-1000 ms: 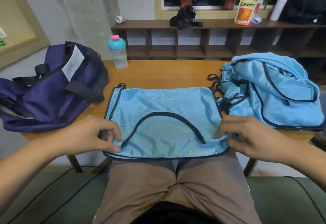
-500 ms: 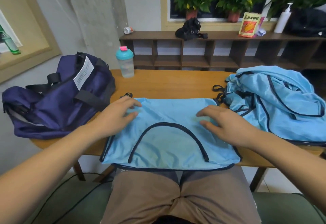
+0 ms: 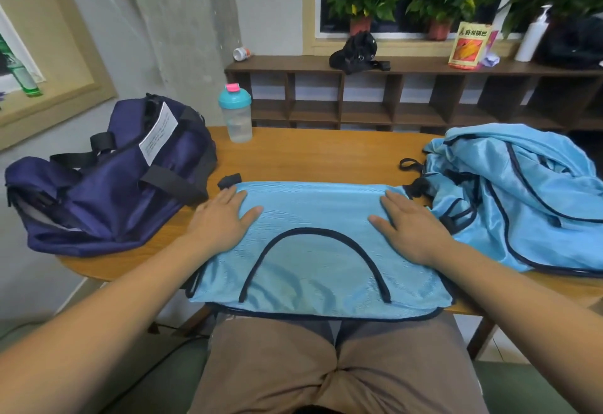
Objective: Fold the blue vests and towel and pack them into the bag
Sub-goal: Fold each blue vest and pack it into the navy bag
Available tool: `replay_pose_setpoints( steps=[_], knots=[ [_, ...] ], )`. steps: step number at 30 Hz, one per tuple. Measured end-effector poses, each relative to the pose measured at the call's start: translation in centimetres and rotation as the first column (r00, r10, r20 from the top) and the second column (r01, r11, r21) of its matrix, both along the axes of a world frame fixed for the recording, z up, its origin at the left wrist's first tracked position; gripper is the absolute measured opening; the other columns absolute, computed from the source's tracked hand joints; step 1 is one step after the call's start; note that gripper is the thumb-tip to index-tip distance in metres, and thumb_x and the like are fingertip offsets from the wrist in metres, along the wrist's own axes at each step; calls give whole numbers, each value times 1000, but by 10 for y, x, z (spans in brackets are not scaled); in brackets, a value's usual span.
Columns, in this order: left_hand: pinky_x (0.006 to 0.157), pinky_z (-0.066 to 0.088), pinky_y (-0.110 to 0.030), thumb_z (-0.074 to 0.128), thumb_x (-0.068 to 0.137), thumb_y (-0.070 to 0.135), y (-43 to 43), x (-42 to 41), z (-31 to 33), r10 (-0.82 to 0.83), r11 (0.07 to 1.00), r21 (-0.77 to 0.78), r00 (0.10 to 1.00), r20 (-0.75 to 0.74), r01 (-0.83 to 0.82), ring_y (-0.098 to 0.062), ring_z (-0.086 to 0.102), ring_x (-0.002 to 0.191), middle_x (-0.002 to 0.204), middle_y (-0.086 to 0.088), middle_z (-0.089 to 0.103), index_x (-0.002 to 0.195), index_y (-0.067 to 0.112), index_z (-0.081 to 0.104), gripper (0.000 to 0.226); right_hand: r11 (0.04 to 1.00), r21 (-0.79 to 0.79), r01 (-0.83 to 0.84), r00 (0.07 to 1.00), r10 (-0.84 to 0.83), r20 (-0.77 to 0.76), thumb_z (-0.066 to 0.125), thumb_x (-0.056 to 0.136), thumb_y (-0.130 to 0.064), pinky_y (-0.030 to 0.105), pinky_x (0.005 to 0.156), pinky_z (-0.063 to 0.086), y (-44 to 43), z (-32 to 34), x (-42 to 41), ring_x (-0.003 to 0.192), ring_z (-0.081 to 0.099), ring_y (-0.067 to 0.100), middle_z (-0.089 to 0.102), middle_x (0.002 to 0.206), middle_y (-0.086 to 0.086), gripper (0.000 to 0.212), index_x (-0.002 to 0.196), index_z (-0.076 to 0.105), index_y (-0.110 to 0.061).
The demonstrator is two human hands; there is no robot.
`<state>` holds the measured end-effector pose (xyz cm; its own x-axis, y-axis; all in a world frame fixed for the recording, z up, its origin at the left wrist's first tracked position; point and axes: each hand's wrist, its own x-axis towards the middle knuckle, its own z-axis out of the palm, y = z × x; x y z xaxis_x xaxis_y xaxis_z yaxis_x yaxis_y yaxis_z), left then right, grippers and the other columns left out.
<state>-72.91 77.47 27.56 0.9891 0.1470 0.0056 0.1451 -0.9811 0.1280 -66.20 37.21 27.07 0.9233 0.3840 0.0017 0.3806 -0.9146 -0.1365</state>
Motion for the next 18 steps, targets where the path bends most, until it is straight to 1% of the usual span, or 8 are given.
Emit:
replay_pose_setpoints(
  steps=[3, 5, 7, 9, 10, 12, 15, 18],
  knots=[
    [128, 21, -48, 19, 102, 76, 1, 7, 5, -3, 1000, 22, 1000, -27, 4, -18, 14, 162, 176, 2, 14, 167, 25, 24, 83, 999, -24, 22, 1000, -23, -13, 15, 102, -75, 50, 128, 18, 4, 6, -6, 162, 15, 24, 14, 177, 2, 86, 168, 22, -21],
    [126, 26, -49, 21, 105, 71, 2, 17, 11, -4, 1000, 17, 999, -36, 4, -19, 22, 160, 175, 1, 22, 165, 24, 29, 76, 996, -85, 3, 1000, -2, 16, 15, 102, -75, 52, 121, 24, 7, 12, -13, 156, 28, 28, 27, 172, 2, 79, 162, 32, -25],
    [120, 32, -48, 24, 108, 65, 1, 29, 20, -7, 1000, 1, 999, -45, 7, -22, 32, 155, 171, 0, 31, 162, 23, 34, 69, 990, -142, -18, 997, 28, 65, 7, 97, -79, 50, 109, 33, 9, 20, -20, 138, 46, 29, 49, 150, 1, 80, 143, 48, -28],
    [114, 38, -47, 29, 110, 59, -2, 45, 26, -22, 1000, -5, 998, -55, 22, -27, 41, 148, 167, -3, 38, 160, 21, 36, 64, 986, -163, -38, 994, 54, 95, -5, 90, -83, 48, 102, 34, 9, 29, -27, 122, 52, 27, 57, 130, -1, 90, 129, 56, -30],
    [112, 41, -47, 30, 110, 58, -4, 54, 28, -30, 1000, 1, 998, -60, 30, -29, 44, 145, 165, -5, 41, 160, 20, 37, 62, 985, -169, -47, 993, 64, 99, -8, 89, -85, 47, 101, 34, 9, 33, -30, 120, 53, 26, 59, 125, -1, 94, 128, 58, -31],
    [106, 45, -48, 30, 111, 56, -10, 73, 31, -34, 999, 22, 997, -72, 36, -32, 49, 140, 162, -6, 44, 158, 20, 37, 60, 980, -190, -57, 993, 76, 94, -10, 87, -77, 45, 100, 34, 7, 41, -35, 116, 54, 24, 58, 118, -3, 92, 130, 59, -33],
    [92, 47, -47, 31, 111, 53, -22, 102, 33, -45, 998, 31, 995, -89, 48, -35, 58, 124, 147, -10, 56, 152, 20, 40, 54, 975, -212, -72, 993, 90, 76, -10, 86, -69, 41, 96, 30, 4, 51, -47, 110, 55, 20, 57, 111, -6, 88, 128, 59, -36],
    [91, 46, -48, 33, 110, 52, -40, 128, 32, -62, 998, 14, 996, -66, 64, -34, 59, 117, 135, -10, 62, 145, 21, 42, 48, 967, -235, -95, 991, 113, 65, -12, 86, -64, 38, 96, 31, 2, 57, -63, 102, 55, 16, 55, 101, -8, 83, 120, 59, -36]
  ],
)
